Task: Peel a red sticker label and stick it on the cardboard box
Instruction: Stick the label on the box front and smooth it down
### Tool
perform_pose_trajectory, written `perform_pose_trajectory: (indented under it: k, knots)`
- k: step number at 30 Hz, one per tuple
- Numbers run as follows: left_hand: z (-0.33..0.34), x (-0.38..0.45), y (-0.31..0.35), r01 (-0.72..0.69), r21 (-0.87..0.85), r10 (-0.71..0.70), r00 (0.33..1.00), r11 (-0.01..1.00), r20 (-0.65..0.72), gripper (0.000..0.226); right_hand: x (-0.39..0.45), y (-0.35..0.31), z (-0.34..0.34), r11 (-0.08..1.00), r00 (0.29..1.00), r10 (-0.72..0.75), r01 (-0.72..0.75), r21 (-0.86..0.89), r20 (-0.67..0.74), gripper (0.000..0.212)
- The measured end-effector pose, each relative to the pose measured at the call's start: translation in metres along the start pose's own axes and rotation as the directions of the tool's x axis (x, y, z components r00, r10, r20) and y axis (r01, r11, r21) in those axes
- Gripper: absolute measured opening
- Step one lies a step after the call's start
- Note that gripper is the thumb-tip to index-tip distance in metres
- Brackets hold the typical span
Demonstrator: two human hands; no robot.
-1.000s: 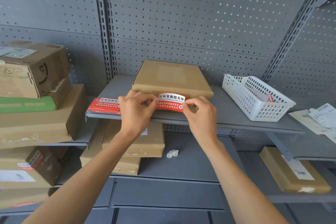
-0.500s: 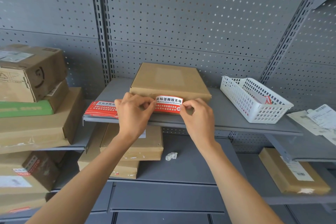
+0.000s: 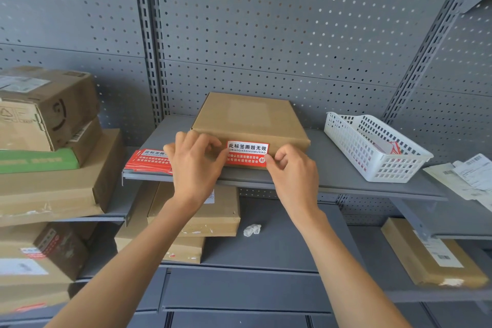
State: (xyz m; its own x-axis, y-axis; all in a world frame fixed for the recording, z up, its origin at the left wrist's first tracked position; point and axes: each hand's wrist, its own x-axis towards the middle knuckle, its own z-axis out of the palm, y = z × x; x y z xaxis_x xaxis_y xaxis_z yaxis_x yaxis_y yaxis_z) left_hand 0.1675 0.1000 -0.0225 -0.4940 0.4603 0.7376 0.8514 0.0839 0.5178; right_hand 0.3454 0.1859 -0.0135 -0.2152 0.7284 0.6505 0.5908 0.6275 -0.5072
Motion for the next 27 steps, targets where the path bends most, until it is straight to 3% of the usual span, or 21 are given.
perform_pose_trajectory:
  k: [7,10,13,17,21,27]
  knots:
    - [-0.002,0.006,0.0,0.109,-0.142,-0.107,0.994,0.984,0.022,0.045,0.001,0.006,-0.003,0.992,0.985,-0.055,0.034,-0.125,-0.166,0.031]
    - [0.0,0.011,0.003,0.139,-0.195,-0.126,0.989,0.971,0.075,0.043,0.005,0.005,0.003,0.996,0.993,-0.063,0.057,-0.065,-0.098,0.037]
    - [0.003,0.014,0.008,0.16,-0.234,-0.123,0.978,0.959,0.168,0.043,0.01,0.004,0.012,0.998,1.0,0.014,-0.014,0.059,0.004,0.043]
    - [0.005,0.016,0.01,0.15,-0.169,-0.109,0.968,0.974,0.226,0.034,0.014,0.0,0.016,0.986,0.999,0.052,-0.053,0.16,0.011,0.049]
    - [0.001,0.024,0.02,0.107,-0.123,-0.079,0.974,0.987,0.211,0.031,0.022,-0.012,0.01,0.989,0.994,0.103,-0.1,0.107,-0.022,0.053]
    - [-0.011,0.055,0.048,0.057,-0.061,-0.043,0.976,0.996,0.215,0.043,0.052,-0.033,-0.019,0.993,0.99,0.122,-0.122,0.004,-0.077,0.057]
